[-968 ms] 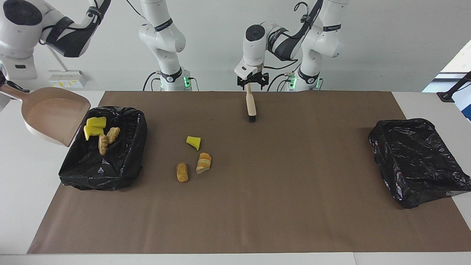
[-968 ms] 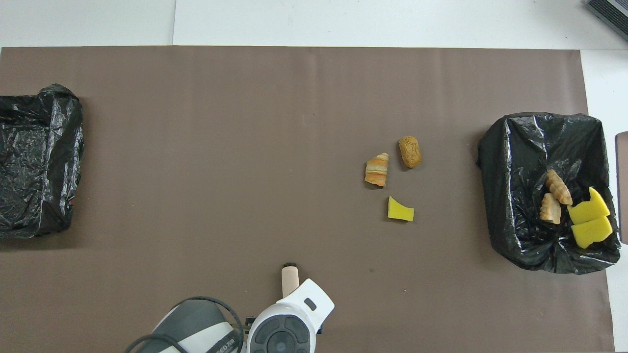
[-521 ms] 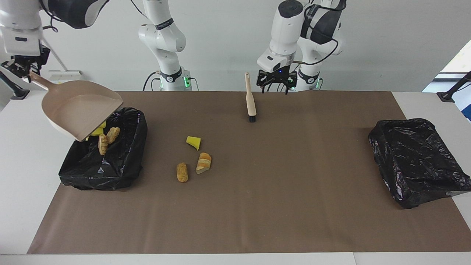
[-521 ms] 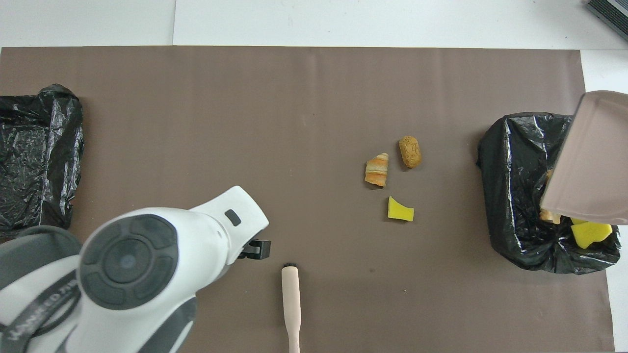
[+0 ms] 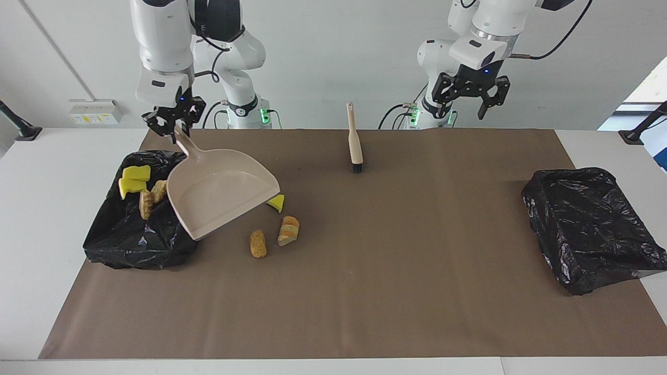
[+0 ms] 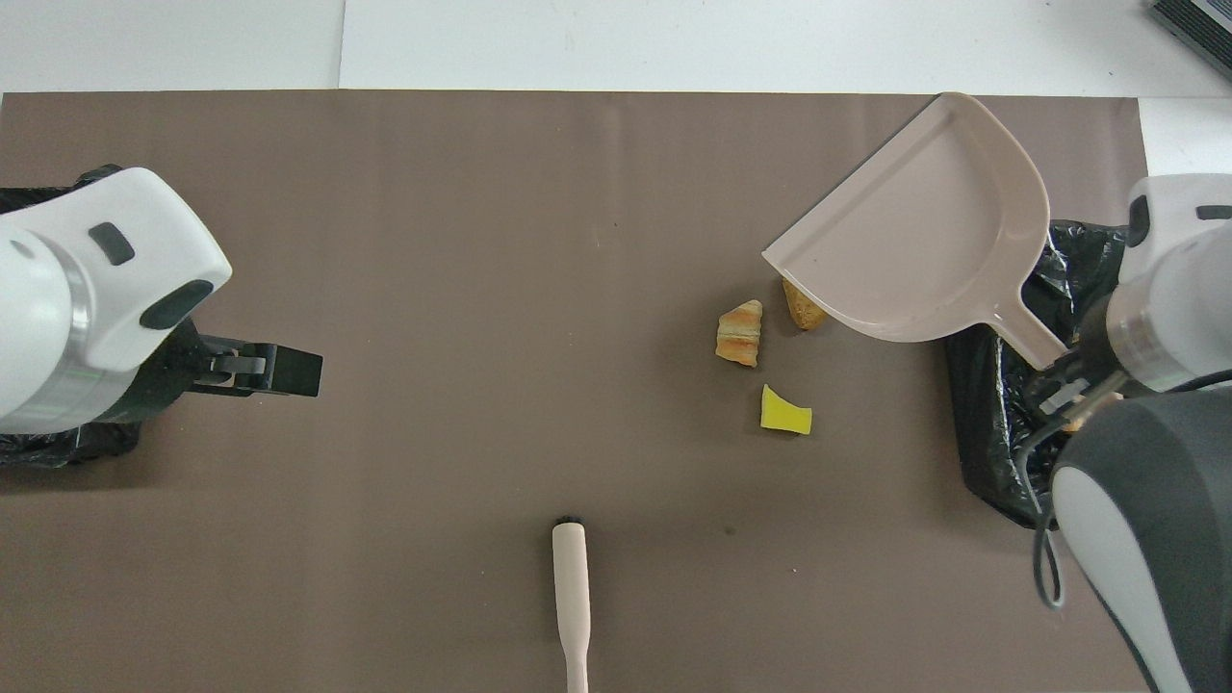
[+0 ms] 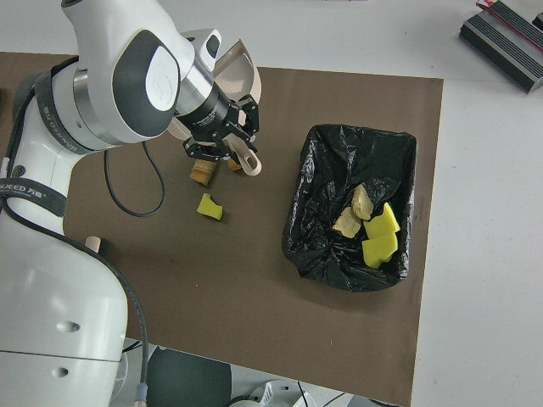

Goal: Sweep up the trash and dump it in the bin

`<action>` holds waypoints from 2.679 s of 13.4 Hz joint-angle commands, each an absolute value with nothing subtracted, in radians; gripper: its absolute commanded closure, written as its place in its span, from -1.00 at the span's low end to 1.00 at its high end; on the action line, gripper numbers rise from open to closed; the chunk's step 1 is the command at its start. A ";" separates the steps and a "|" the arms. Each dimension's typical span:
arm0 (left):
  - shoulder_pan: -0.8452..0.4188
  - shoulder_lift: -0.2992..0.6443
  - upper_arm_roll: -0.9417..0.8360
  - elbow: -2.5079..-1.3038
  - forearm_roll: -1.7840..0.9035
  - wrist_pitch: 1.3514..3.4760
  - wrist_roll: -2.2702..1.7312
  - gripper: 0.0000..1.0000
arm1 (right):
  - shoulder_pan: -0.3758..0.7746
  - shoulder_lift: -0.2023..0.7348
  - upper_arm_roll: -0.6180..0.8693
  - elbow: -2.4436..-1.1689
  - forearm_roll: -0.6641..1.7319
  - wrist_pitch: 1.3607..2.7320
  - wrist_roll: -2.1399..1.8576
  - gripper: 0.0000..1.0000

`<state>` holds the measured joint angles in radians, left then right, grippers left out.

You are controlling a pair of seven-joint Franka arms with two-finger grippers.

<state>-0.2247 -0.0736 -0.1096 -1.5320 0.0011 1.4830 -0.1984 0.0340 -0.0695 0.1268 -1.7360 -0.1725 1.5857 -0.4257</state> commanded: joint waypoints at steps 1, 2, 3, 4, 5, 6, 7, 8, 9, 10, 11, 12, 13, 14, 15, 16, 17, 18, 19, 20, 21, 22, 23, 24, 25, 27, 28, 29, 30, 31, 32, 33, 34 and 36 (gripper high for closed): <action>-0.178 0.037 -0.124 -1.372 0.006 1.395 -0.186 -1.00 | 0.144 0.041 0.118 -1.727 -0.107 1.656 -0.087 1.00; -0.164 0.057 -0.124 -1.344 0.006 1.382 -0.178 -1.00 | 0.211 0.090 0.118 -1.720 -0.106 1.698 0.036 1.00; -0.149 0.058 -0.124 -1.344 0.005 1.382 -0.155 -1.00 | 0.257 0.130 0.118 -1.715 -0.088 1.739 0.145 1.00; -0.147 0.051 -0.123 -1.348 -0.006 1.382 -0.122 -1.00 | 0.282 0.158 0.118 -1.715 -0.039 1.794 0.238 1.00; -0.137 0.042 -0.121 -1.354 -0.008 1.387 -0.071 -1.00 | 0.287 0.173 0.118 -1.715 0.010 1.836 0.288 1.00; -0.123 0.040 -0.123 -1.355 -0.008 1.387 -0.034 -1.00 | 0.301 0.192 0.118 -1.706 0.018 1.851 0.310 1.00; -0.120 0.037 -0.123 -1.355 -0.008 1.381 -0.023 -1.00 | 0.345 0.228 0.118 -1.697 0.023 1.858 0.345 1.00; -0.117 0.032 -0.124 -1.359 -0.006 1.371 -0.021 -1.00 | 0.380 0.270 0.117 -1.672 0.023 1.868 0.407 1.00; -0.115 0.019 -0.124 -1.367 -0.003 1.376 -0.021 -1.00 | 0.406 0.312 0.118 -1.631 0.025 1.876 0.475 1.00; -0.115 0.012 -0.118 -1.380 -0.003 1.377 -0.020 -1.00 | 0.432 0.351 0.118 -1.594 0.028 1.881 0.530 1.00; -0.115 0.000 -0.117 -1.397 -0.003 1.379 -0.018 -1.00 | 0.471 0.391 0.118 -1.559 0.029 1.893 0.582 1.00; -0.115 -0.012 -0.115 -1.417 -0.003 1.381 -0.018 -1.00 | 0.501 0.432 0.118 -1.531 0.029 1.905 0.613 1.00; -0.115 -0.020 -0.115 -1.425 -0.002 1.379 -0.021 -1.00 | 0.527 0.460 0.118 -1.526 0.029 1.942 0.626 1.00; -0.114 -0.023 -0.115 -1.431 -0.003 1.376 -0.020 -1.00 | 0.546 0.475 0.118 -1.528 0.034 1.978 0.633 1.00; -0.112 -0.023 -0.115 -1.431 -0.003 1.371 -0.020 -1.00 | 0.549 0.488 0.118 -1.529 0.035 2.000 0.635 1.00; -0.106 -0.025 -0.115 -1.433 -0.003 1.370 -0.021 -1.00 | 0.552 0.495 0.123 -1.529 0.052 2.019 0.635 1.00; -0.104 -0.026 -0.115 -1.433 -0.003 1.362 -0.021 -1.00 | 0.557 0.494 0.124 -1.532 0.083 2.043 0.634 1.00; -0.104 -0.029 -0.115 -1.439 -0.003 1.358 -0.020 -1.00 | 0.560 0.494 0.124 -1.537 0.096 2.046 0.629 1.00; -0.103 -0.032 -0.115 -1.443 -0.003 1.358 -0.021 -1.00 | 0.558 0.494 0.124 -1.551 0.101 2.051 0.626 1.00; -0.103 -0.032 -0.115 -1.443 -0.003 1.359 -0.023 -1.00 | 0.557 0.488 0.124 -1.575 0.103 2.054 0.620 1.00; -0.101 -0.032 -0.115 -1.443 -0.005 1.365 -0.028 -1.00 | 0.558 0.492 0.124 -1.585 0.101 2.054 0.621 1.00; -0.101 -0.031 -0.115 -1.443 -0.005 1.371 -0.025 -1.00 | 0.571 0.502 0.126 -1.591 0.101 2.069 0.621 1.00; -0.100 -0.031 -0.115 -1.443 -0.005 1.371 -0.022 -1.00 | 0.577 0.506 0.126 -1.595 0.101 2.074 0.621 1.00; -0.101 -0.031 -0.115 -1.443 -0.005 1.371 -0.037 -1.00 | 0.575 0.506 0.126 -1.595 0.101 2.072 0.621 1.00; -0.101 -0.029 -0.117 -1.440 -0.005 1.376 -0.038 -1.00 | 0.575 0.506 0.126 -1.594 0.101 2.074 0.621 0.92; -0.103 -0.029 -0.117 -1.439 -0.006 1.378 -0.038 -1.00 | 0.568 0.506 0.126 -1.594 0.100 2.059 0.609 -0.99; -0.104 -0.029 -0.117 -1.439 -0.006 1.378 -0.037 -1.00 | 0.568 0.494 0.126 -1.594 0.103 2.051 0.570 -1.00; -0.109 -0.029 -0.117 -1.439 -0.006 1.378 -0.034 -1.00 | 0.566 0.485 0.126 -1.591 0.103 2.024 0.552 -1.00; -0.110 -0.029 -0.117 -1.440 -0.008 1.379 -0.034 -1.00 | 0.555 0.476 0.124 -1.591 0.103 2.002 0.551 -1.00; -0.113 -0.029 -0.117 -1.439 -0.008 1.388 -0.035 -1.00 | 0.537 0.447 0.126 -1.592 0.103 1.973 0.542 -1.00; -0.115 -0.028 -0.118 -1.442 -0.008 1.422 -0.035 -1.00 | 0.529 0.421 0.127 -1.592 0.103 1.927 0.525 -1.00; -0.117 -0.022 -0.121 -1.442 -0.008 1.439 -0.035 -1.00 | 0.531 0.387 0.127 -1.595 0.104 1.881 0.509 -1.00; -0.118 -0.012 -0.126 -1.442 -0.008 1.446 -0.037 -1.00 | 0.537 0.346 0.127 -1.604 0.109 1.832 0.509 -1.00; -0.139 0.018 -0.127 -1.443 -0.008 1.480 -0.043 -1.00 | 0.534 0.246 0.127 -1.649 0.178 1.723 0.509 -1.00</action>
<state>-0.1200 0.0043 -0.1285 -1.4179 -0.0024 1.4331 -0.0379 0.5429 0.3558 0.1219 -1.5750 0.1154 1.7850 0.5380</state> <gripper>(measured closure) 0.000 0.000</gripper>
